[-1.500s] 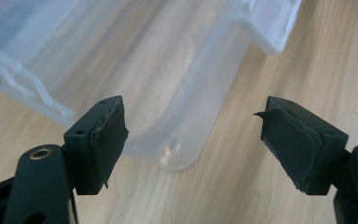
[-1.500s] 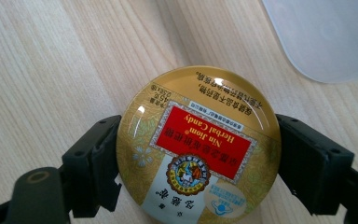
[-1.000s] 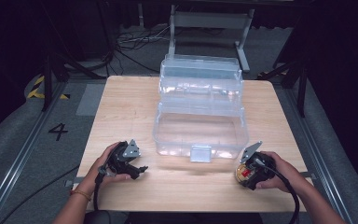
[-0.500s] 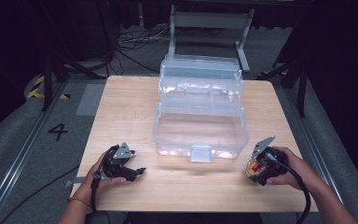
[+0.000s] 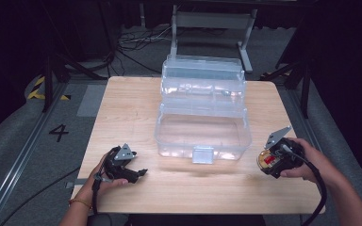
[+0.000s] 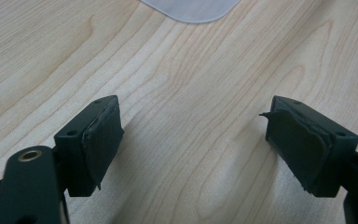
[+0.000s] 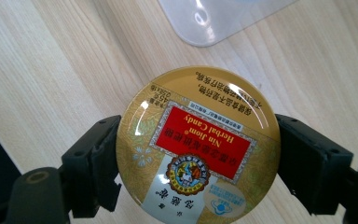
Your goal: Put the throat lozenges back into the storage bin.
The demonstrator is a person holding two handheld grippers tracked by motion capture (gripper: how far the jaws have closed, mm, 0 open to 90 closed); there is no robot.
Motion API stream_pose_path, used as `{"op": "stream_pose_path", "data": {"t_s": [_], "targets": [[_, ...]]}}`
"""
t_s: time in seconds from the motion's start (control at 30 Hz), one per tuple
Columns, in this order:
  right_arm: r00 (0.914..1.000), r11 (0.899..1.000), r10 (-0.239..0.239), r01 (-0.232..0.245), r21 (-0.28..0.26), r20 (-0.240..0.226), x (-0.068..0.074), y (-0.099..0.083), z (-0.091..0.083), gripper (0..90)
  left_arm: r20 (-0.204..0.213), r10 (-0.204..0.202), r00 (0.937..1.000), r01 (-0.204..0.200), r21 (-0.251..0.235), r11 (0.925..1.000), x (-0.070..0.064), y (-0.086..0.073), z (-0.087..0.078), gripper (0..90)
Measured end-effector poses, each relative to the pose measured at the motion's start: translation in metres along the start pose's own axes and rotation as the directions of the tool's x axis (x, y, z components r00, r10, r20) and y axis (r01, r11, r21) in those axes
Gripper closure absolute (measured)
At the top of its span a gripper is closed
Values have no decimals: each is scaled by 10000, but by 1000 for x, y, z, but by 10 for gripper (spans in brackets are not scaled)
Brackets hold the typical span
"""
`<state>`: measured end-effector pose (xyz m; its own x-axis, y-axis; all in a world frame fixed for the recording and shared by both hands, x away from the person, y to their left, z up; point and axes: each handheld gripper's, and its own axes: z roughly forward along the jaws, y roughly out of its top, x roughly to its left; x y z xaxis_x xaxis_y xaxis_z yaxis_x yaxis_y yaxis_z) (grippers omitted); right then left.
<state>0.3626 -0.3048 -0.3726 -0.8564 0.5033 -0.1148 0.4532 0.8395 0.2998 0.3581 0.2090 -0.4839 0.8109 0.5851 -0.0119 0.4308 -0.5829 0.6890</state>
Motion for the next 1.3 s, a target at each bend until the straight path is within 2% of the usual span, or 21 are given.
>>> {"op": "stream_pose_path", "data": {"t_s": [0.23, 0.33, 0.5, 0.53, 0.8, 0.9, 1.07, 1.3], "targets": [[9995, 10000, -45, 48, -86, 323, -9, 10, -20, 203, 18, -18, 10000, 18, -5, 10000, 0, 0, 0, 190], [9977, 9984, -426, 445, -349, 533, -14, 18, -30, 203, 25, -15, 10000, 15, -13, 10000, 0, 0, 0, 189], [9950, 9951, -698, 745, -654, 715, -22, 32, -41, 203, 59, 2, 10000, -2, -10, 10000, 0, 0, 0, 185], [9930, 9920, -936, 992, -783, 726, -24, 42, -45, 203, 73, 12, 10000, -12, -5, 10000, 1, 0, 0, 185], [9883, 9848, -1299, 1380, -1056, 800, -30, 69, -47, 203, 94, 25, 10000, -25, -6, 10000, 1, 0, 1, 184], [9840, 9825, -1581, 1651, -866, 825, -30, 82, -43, 203, 102, 25, 9999, -25, -5, 10000, 1, 0, 1, 184], [9795, 9782, -1950, 1980, -622, 512, -29, 99, -35, 203, 75, 24, 10000, -24, -4, 10000, 1, 0, 1, 184], [9771, 9771, -2077, 2094, -369, 459, -31, 114, -24, 203, 77, 26, 10000, -26, -2, 10000, 1, 0, 1, 184]]}}
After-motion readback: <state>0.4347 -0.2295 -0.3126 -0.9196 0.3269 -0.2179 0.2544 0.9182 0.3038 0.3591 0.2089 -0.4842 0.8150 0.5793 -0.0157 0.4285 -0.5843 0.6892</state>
